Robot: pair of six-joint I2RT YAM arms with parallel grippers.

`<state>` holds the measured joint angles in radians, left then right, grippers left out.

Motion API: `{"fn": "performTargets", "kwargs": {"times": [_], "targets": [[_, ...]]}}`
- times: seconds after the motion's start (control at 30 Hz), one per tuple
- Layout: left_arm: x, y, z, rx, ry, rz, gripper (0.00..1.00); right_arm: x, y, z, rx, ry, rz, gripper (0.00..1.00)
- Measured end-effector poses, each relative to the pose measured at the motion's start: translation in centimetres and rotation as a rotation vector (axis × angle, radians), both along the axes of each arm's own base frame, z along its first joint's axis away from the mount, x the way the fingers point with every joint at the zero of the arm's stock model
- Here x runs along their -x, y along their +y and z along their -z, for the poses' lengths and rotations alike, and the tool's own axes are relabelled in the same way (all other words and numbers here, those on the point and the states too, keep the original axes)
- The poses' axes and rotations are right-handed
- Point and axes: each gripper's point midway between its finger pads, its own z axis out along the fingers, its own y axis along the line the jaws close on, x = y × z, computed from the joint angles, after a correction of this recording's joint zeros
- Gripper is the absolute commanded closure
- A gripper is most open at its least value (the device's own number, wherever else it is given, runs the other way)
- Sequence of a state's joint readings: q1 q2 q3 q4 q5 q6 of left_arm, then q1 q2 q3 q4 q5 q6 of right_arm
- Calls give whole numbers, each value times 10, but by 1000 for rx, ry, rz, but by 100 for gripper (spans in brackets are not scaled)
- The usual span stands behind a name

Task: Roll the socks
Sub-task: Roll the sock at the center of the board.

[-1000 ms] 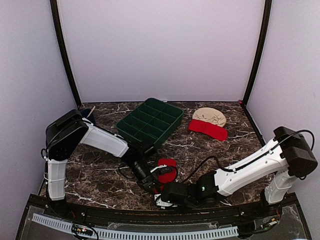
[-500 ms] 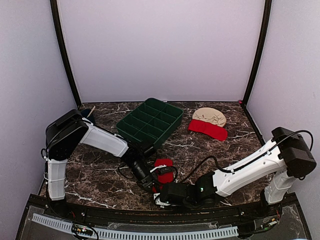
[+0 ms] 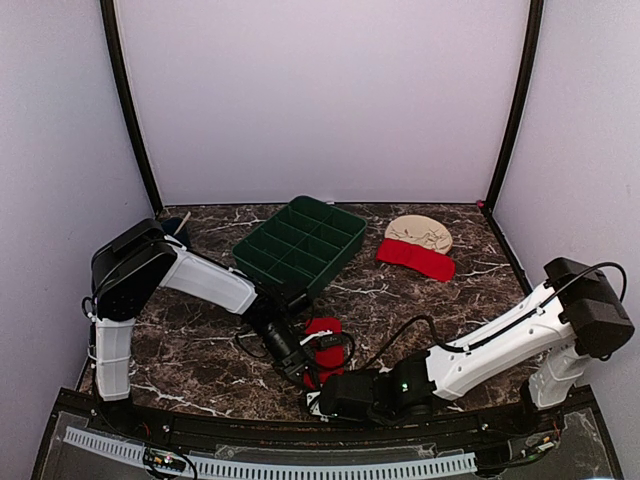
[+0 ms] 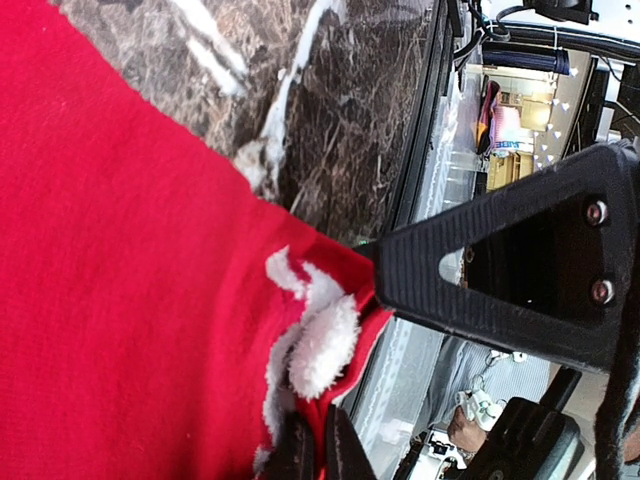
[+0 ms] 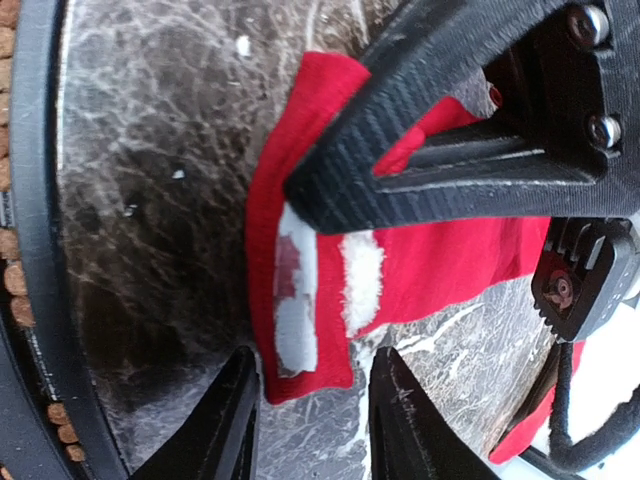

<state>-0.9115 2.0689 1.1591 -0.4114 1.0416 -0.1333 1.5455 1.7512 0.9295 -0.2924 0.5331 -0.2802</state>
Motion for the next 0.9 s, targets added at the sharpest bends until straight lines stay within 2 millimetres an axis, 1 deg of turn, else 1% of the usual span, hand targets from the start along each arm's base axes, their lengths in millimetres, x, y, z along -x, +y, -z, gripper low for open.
{"fn": "performTargets", "kwargs": {"times": [0.23,0.7,0.9], "targets": [[1,0,-2,5,11,1,99,7,2,0,7,-4,-31,68],[2,-1,-4,13,21,3,99,9,3,6,27,-3,-59,73],[3,-1,-5,17,27,4,97,9,5,7,31,10,-63,83]]}}
